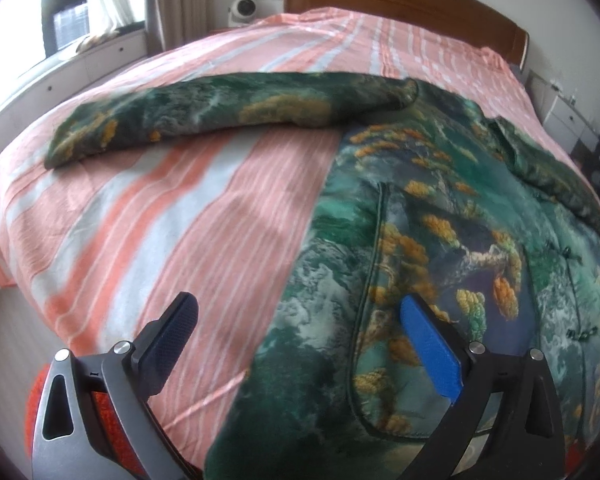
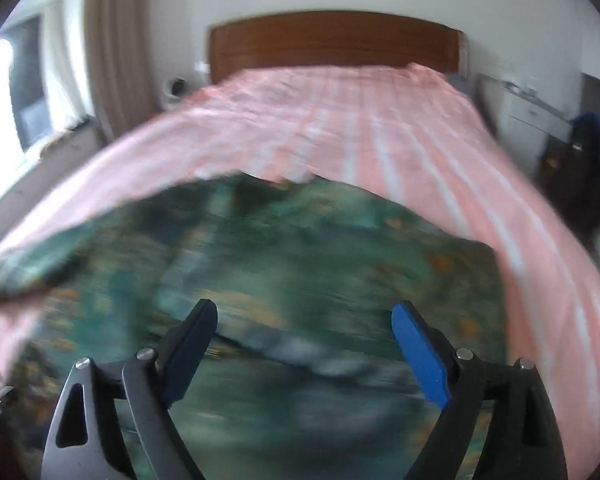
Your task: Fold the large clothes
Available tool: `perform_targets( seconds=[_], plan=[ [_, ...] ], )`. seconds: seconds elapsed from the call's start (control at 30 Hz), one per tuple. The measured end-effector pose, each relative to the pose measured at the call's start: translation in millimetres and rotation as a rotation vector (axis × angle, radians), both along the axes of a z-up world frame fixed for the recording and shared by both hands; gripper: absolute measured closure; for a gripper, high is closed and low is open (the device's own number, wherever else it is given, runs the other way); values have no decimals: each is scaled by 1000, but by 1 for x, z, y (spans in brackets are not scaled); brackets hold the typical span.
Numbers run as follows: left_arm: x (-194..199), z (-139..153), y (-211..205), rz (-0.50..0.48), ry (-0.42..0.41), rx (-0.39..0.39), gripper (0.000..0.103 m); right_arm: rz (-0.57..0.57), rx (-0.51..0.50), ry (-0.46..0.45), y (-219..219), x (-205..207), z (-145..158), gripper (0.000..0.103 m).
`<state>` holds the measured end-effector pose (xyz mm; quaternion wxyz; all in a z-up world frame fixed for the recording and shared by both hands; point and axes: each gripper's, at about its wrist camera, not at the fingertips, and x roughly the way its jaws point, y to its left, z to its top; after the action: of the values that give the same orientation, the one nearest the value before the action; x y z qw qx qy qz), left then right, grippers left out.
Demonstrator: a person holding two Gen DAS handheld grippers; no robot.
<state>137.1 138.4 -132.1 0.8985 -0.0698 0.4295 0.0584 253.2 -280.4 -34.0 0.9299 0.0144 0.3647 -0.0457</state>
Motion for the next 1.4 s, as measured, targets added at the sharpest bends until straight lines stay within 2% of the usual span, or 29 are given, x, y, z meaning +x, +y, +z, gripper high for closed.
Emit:
perform_targets(
  seconds=[0.03,0.1,0.13,0.2,0.27,0.4,0.5,0.7,1.03,1.27,1.4],
  plan=[
    [0,-1,-1,-2,5,7,1,-17,4,31,-7,3,-7,15],
    [1,-6,-1,-10,22,3,0,-62,50,217,-28,24,-46,14],
    [1,-7,0,-11,29,-13,0,-74,69,257,-33,27,-58,14],
    [-1,-10,6,-9,28,-66,0,-93,44,214,-28,18,-62,14],
    [-3,-11,11,-13,38,-115,0,-92,18,156,-9,-1,-47,15],
    [-2,-10,14,-18,39,-139,0,-87,-49,108,29,-40,-23,5],
    [-4,-7,12,-24,32,-138,0,-85,-134,95,54,-68,-13,5],
    [-9,-3,7,-33,13,-101,0,-146,-172,74,69,-119,-4,5],
    [-12,2,-11,-65,-16,4,1,-184,-222,70,70,-151,-5,5],
    [-15,6,-17,-89,-34,42,0,-222,-204,60,70,-178,-11,5],
    [-18,8,-17,-91,-43,47,1,-172,-183,5,97,-210,-22,5]
  ],
)
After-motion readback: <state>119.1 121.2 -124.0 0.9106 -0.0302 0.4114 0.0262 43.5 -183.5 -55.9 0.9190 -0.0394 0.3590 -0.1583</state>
